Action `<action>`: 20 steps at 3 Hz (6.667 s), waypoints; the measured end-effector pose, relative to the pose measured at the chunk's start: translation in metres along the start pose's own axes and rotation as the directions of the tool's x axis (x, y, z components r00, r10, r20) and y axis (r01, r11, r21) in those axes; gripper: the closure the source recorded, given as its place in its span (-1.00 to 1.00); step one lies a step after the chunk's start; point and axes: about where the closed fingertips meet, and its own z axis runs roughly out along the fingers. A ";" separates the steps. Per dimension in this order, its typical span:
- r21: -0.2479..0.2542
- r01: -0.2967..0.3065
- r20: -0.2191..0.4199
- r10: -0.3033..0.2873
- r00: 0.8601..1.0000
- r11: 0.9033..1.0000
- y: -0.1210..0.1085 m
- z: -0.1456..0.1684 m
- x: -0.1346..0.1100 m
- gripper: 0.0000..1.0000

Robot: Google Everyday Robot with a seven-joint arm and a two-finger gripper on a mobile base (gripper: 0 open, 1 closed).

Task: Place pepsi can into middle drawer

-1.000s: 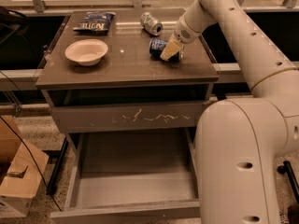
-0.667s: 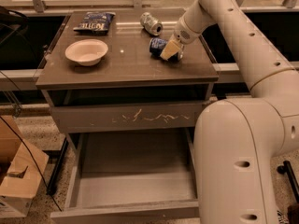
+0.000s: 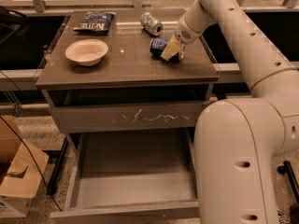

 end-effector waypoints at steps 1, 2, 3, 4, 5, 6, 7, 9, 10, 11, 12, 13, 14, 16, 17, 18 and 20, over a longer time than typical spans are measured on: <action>0.061 0.096 0.032 -0.098 0.995 0.994 0.003 -0.037 -0.010 1.00; 0.135 0.171 0.113 -0.187 0.976 0.976 0.038 -0.114 -0.030 1.00; 0.137 0.198 0.111 -0.214 0.971 0.971 0.065 -0.138 -0.037 1.00; 0.133 0.211 0.104 -0.226 0.969 0.968 0.069 -0.137 -0.038 1.00; 0.113 0.293 0.063 -0.301 0.951 0.949 0.093 -0.139 -0.041 1.00; 0.016 0.406 0.077 -0.406 0.911 0.914 0.154 -0.145 -0.034 1.00; -0.086 0.469 0.107 -0.460 0.881 0.879 0.222 -0.143 -0.014 1.00; -0.113 0.313 0.131 -0.298 0.946 0.943 0.300 -0.078 0.071 1.00; -0.114 0.320 0.133 -0.305 0.943 0.941 0.299 -0.082 0.066 1.00; -0.159 0.346 0.129 -0.328 0.936 0.925 0.312 -0.056 0.070 1.00; -0.210 0.370 0.172 -0.338 0.925 0.905 0.332 -0.009 0.077 1.00; -0.247 0.342 0.204 -0.296 0.933 0.907 0.343 0.041 0.091 1.00; -0.289 0.265 0.229 -0.202 0.952 0.920 0.352 0.102 0.110 1.00; -0.325 0.213 0.238 -0.139 0.961 0.921 0.357 0.139 0.124 1.00; -0.329 0.190 0.218 -0.122 0.968 0.925 0.358 0.149 0.131 1.00; -0.334 0.141 0.184 -0.082 0.979 0.932 0.360 0.181 0.148 1.00; -0.318 0.056 0.183 0.003 0.983 0.946 0.355 0.242 0.180 0.63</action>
Offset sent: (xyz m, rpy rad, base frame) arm -0.2081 0.0046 0.1053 -0.0166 -0.2309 0.2143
